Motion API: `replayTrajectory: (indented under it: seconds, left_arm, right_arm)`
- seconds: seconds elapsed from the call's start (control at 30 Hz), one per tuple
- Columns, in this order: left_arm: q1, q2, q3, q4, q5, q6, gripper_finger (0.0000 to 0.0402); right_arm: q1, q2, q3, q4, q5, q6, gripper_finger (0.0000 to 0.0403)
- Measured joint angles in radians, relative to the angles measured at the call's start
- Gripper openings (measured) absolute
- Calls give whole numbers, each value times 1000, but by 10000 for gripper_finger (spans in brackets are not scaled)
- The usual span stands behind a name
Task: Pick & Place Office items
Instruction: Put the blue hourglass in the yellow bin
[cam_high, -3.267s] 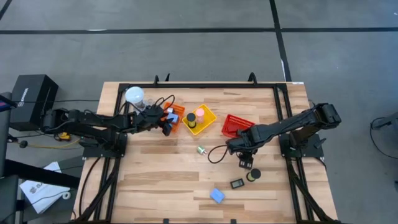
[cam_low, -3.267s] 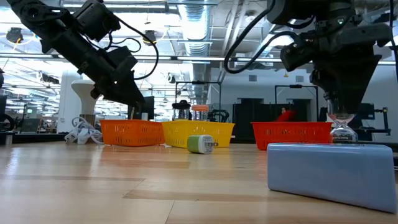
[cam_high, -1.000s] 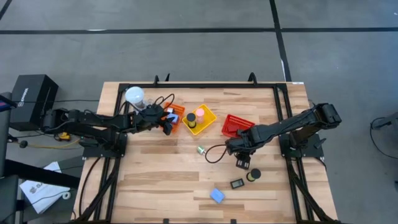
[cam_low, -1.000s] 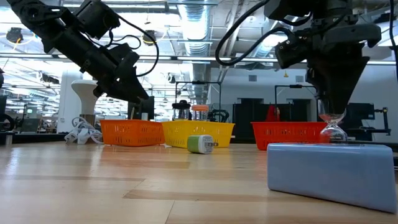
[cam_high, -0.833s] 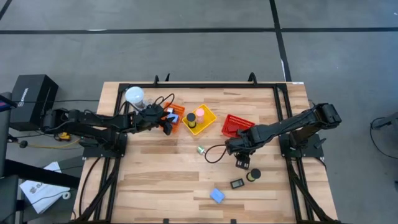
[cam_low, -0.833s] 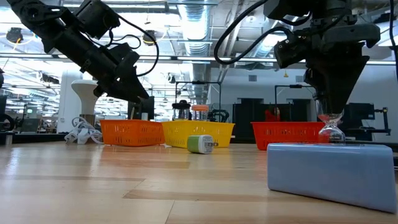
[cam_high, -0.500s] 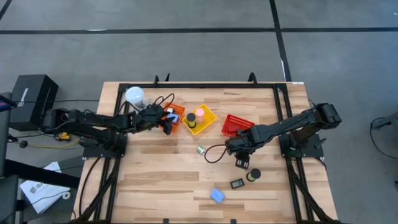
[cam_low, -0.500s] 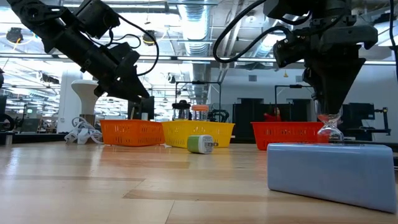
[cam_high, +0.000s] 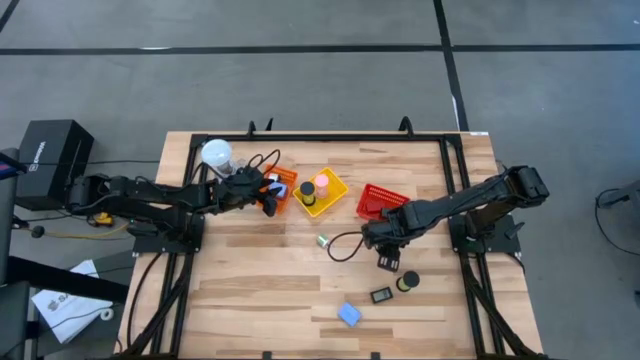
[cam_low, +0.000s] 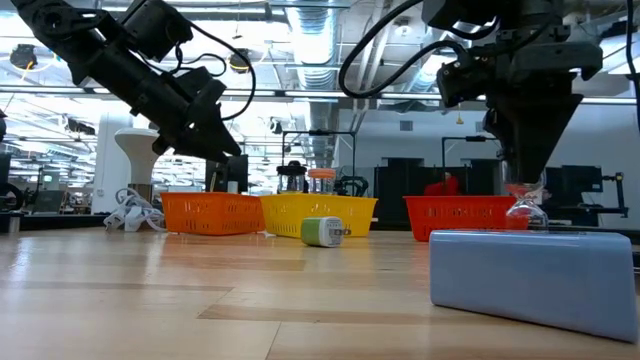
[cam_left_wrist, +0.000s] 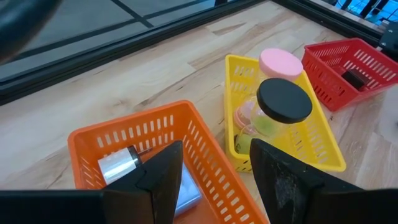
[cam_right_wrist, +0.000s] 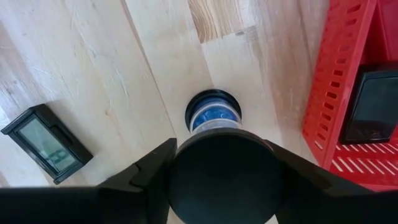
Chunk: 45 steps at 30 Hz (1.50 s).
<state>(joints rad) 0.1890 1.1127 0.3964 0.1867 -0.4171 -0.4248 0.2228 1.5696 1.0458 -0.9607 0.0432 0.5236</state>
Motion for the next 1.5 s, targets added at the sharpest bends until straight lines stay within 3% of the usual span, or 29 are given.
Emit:
replayTrajectory:
  seconds: [0.27, 0.5, 0.77, 1.03, 1.23, 1.5]
  left_arm:
    - [0, 0, 0, 5, 0, 0, 181]
    - [0, 0, 0, 12, 0, 0, 181]
    - [0, 0, 0, 17, 0, 0, 181]
    - [0, 0, 0, 18, 0, 0, 181]
    - [0, 0, 0, 20, 0, 0, 181]
    - [0, 0, 0, 27, 0, 0, 181]
  right_arm:
    - [-10, 0, 0, 15, 3, -9, 237]
    - [-9, 0, 0, 7, 3, -10, 199]
    - [-1, 0, 0, 8, 0, -42, 232]
    - [-4, 0, 0, 20, -5, -72, 198]
    - [-5, 0, 0, 39, -8, -118, 235]
    - [-24, 0, 0, 38, -20, -136, 200]
